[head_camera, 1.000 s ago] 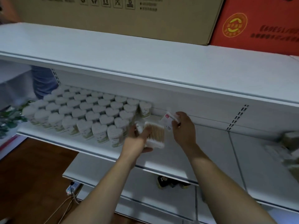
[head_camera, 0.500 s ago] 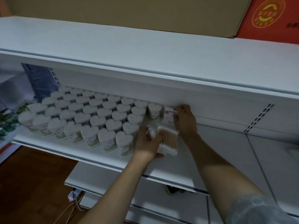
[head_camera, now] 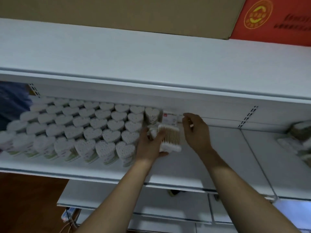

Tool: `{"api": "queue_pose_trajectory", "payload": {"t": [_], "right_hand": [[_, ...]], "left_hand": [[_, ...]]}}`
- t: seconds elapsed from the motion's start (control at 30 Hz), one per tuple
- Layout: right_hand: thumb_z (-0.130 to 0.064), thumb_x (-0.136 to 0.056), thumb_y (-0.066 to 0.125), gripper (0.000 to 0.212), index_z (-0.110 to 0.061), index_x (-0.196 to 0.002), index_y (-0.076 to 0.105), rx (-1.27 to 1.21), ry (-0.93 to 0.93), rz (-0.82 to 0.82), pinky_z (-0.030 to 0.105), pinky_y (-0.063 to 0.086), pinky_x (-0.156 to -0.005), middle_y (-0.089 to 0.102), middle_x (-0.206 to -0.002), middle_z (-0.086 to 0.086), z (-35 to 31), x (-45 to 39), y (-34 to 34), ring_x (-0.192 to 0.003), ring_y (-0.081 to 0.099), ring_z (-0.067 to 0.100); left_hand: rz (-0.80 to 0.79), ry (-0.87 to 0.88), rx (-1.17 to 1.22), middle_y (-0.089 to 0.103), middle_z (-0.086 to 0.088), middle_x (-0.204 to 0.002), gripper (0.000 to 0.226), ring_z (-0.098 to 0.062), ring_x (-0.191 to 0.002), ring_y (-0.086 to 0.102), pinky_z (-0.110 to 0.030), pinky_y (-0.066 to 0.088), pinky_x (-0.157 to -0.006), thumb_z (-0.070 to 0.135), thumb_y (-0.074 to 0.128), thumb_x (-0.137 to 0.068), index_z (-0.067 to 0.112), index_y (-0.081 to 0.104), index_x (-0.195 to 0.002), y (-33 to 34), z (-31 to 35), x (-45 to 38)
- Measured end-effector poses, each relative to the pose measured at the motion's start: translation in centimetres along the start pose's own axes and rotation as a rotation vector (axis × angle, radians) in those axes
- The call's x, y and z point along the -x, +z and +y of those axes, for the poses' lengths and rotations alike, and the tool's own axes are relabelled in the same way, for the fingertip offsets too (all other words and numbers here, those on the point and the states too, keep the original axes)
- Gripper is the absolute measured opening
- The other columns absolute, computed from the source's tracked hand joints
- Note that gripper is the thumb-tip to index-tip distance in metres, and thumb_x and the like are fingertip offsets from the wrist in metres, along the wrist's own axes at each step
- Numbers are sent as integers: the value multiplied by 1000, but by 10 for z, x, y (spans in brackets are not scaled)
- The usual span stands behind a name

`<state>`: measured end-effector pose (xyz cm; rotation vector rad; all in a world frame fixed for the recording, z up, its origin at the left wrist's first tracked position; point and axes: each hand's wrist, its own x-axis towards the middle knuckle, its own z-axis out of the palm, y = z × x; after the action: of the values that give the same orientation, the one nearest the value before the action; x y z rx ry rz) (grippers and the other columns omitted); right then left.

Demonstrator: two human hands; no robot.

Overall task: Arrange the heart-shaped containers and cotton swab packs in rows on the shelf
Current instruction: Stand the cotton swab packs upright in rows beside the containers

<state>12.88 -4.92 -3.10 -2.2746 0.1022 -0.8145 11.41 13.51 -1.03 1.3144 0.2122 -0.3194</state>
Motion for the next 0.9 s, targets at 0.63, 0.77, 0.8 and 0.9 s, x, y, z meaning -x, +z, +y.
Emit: {"api": "queue_pose_trajectory", "payload": {"t": [0.63,0.77,0.8,0.9], "right_hand": [[-31,-101,53,27,-7,-112,60,-753,546,-218,47,60,-73,72,-100,20,-20,45,-69,-80,72,37],[-28,-102,53,23,-11,-110,66,-756,589,-275,43,60,-78,75,-98,11,-13,45,-75,-85,73,29],[-30,-101,56,21,-15,-105,70,-683,560,-281,40,59,-78,75,-94,5,-10,45,-76,-83,72,22],[-22,-96,64,10,-20,-97,74,-550,495,-241,33,54,-70,74,-82,1,-5,45,-79,-71,67,13]], "left_hand": [[52,-74,99,57,-8,-134,49,-33,-107,66,-42,62,-65,36,58,-99,26,41,-144,35,-21,26],[73,-19,64,59,-12,-131,47,-30,-104,68,-43,61,-65,22,64,-97,19,46,-140,43,-29,32],[93,-6,58,60,-11,-130,45,-30,-103,68,-43,62,-66,20,63,-97,18,47,-139,42,-31,34],[129,-1,42,61,-8,-125,41,-28,-102,67,-47,62,-72,18,61,-99,18,48,-137,35,-36,38]]}}
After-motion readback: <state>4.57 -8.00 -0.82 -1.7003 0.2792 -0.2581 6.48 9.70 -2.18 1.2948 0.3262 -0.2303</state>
